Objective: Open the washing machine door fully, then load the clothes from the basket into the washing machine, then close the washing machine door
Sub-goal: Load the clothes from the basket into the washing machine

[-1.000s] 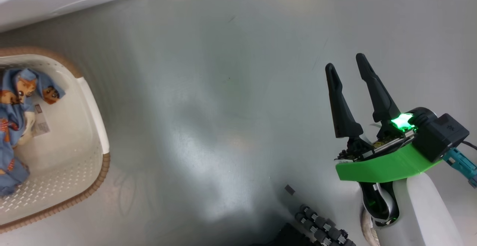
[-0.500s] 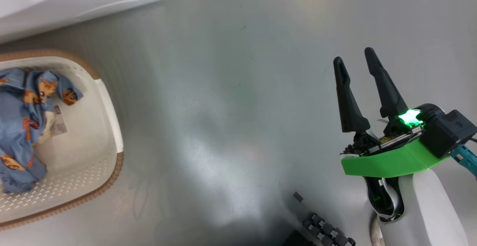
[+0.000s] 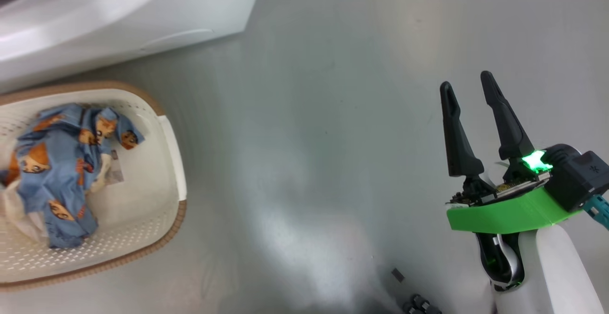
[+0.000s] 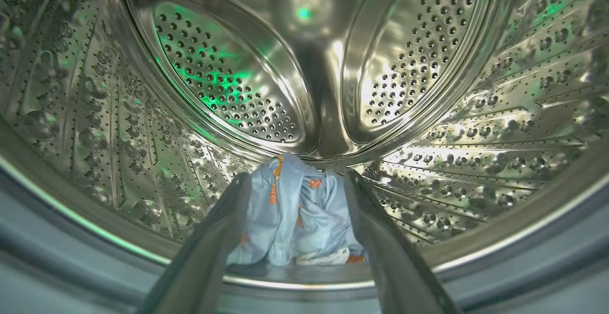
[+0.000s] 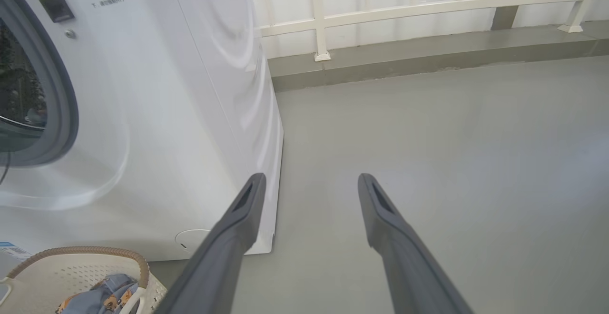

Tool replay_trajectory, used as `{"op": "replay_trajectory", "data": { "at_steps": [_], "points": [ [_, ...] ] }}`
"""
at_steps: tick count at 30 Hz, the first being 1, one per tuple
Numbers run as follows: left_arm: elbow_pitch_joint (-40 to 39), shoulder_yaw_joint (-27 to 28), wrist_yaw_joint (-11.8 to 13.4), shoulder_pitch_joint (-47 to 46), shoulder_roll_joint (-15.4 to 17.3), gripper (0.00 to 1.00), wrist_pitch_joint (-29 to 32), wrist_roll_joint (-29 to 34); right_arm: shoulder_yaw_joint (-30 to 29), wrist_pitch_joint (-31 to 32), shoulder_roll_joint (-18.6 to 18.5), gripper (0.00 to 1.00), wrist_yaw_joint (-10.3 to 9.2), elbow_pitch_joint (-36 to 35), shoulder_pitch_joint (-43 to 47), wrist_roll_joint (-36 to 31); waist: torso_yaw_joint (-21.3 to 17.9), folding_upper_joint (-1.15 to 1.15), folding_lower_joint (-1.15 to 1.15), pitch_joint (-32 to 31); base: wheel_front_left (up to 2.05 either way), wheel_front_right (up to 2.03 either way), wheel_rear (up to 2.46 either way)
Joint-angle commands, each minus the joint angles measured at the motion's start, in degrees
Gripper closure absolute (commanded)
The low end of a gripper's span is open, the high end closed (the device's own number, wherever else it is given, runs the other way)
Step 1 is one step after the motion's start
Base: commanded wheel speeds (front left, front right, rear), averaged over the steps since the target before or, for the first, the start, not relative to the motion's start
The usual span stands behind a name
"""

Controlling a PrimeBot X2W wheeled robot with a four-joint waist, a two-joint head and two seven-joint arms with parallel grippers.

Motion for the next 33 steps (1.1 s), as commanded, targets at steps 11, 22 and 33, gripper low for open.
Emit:
{"op": "replay_trajectory", "data": {
  "at_steps": [11, 22, 33],
  "points": [
    [-19.18, 2.15, 6.91, 22.73, 0.65, 0.00, -5.01, -0.64, -0.36, -0.68, -0.18, 0.00, 0.35, -1.56, 4.42, -4.02, 4.77, 0.00, 0.00, -8.02, 0.00, 0.00, 0.00],
    [-29.94, 2.60, 11.11, 40.80, -4.40, 0.00, -7.61, 0.24, -1.50, -0.68, -0.31, 0.00, 0.35, -1.29, 7.59, -6.44, 7.80, 0.00, 0.00, -14.27, 0.00, 0.00, 0.00],
    [-33.30, 2.66, 10.77, 52.16, -9.81, 0.00, -7.92, 2.98, -2.86, -0.68, -1.20, 0.00, 0.35, -0.71, 11.00, -7.90, 11.43, 0.00, 0.00, -20.24, 0.00, 0.00, 0.00]
  ]
}}
